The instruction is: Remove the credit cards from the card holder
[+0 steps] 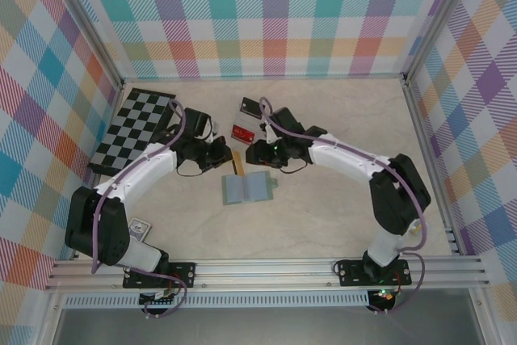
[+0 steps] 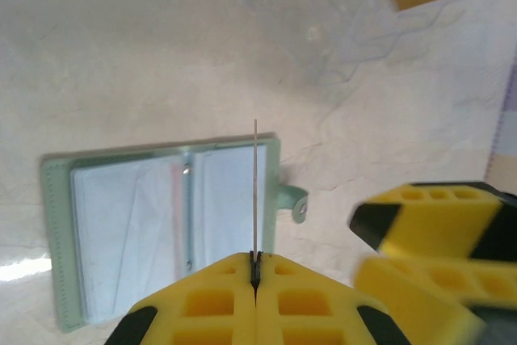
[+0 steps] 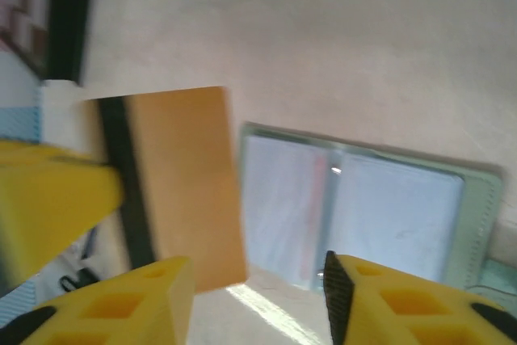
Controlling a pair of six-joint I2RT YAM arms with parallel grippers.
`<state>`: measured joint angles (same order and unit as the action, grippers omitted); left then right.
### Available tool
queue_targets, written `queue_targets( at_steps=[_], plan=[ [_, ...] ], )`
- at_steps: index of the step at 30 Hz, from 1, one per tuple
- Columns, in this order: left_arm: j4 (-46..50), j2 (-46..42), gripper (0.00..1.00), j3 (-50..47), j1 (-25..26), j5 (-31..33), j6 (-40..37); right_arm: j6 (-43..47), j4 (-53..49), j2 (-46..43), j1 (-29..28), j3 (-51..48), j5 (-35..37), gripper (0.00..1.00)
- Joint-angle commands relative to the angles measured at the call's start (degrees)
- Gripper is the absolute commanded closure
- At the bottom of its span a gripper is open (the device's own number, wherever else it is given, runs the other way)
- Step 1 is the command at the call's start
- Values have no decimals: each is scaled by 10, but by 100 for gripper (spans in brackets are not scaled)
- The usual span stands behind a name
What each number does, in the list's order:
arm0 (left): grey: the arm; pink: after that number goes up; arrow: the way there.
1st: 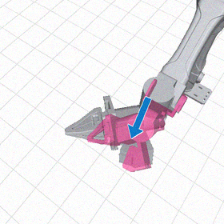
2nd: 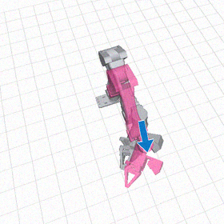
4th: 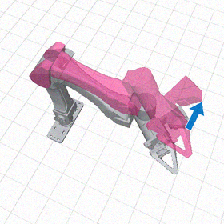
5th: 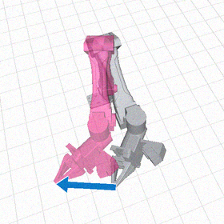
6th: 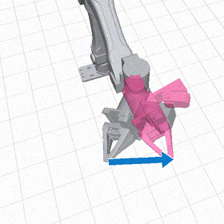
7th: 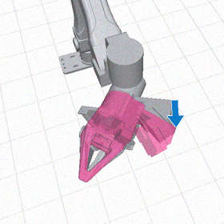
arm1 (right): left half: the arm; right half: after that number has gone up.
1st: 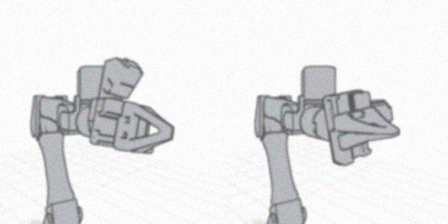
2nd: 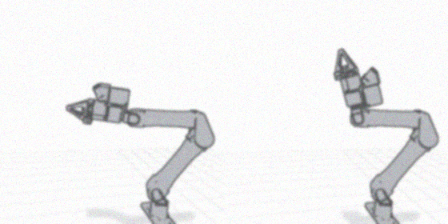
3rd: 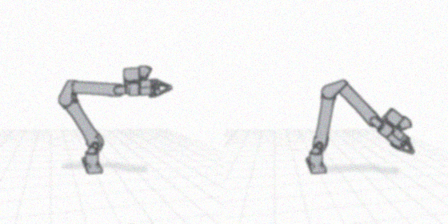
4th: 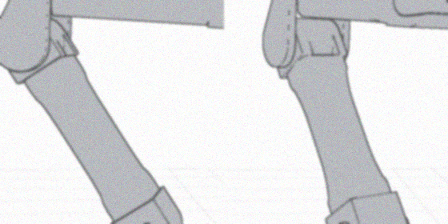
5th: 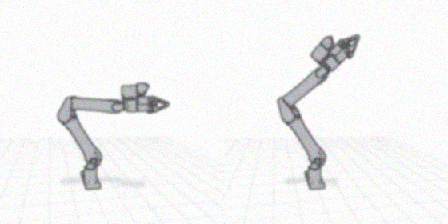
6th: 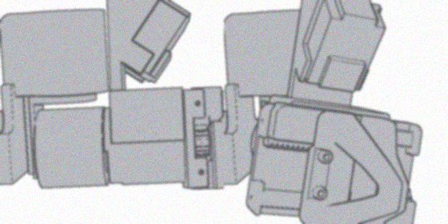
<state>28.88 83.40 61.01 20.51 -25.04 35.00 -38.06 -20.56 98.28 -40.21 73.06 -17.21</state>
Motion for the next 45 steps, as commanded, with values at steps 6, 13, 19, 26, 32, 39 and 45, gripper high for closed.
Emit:
queue_targets(
  at_steps=[6, 13, 19, 26, 32, 39, 45],
  plan=[
    [-217, -14, 100, -14, -23, -155, 142, -86, 177, -54, 70, -73, -171, 35],
    [-301, -33, 100, -29, -28, -187, 216, -184, 308, -69, 111, -125, -252, 33],
    [-358, -39, 100, -44, -34, -203, 255, -241, 412, -78, 115, -147, -298, 39],
    [-370, -41, 100, -52, -38, -208, 265, -262, 461, -88, 120, -154, -307, 56],
    [-364, -45, 100, -58, -43, -203, 263, -271, 465, -92, 120, -153, -311, 69],
    [-360, -43, 100, -57, -43, -201, 260, -266, 448, -98, 121, -150, -310, 81],
    [-163, -57, 83, -8, -43, -117, 146, -208, 358, -107, 121, -124, -290, 100]
  ],
)
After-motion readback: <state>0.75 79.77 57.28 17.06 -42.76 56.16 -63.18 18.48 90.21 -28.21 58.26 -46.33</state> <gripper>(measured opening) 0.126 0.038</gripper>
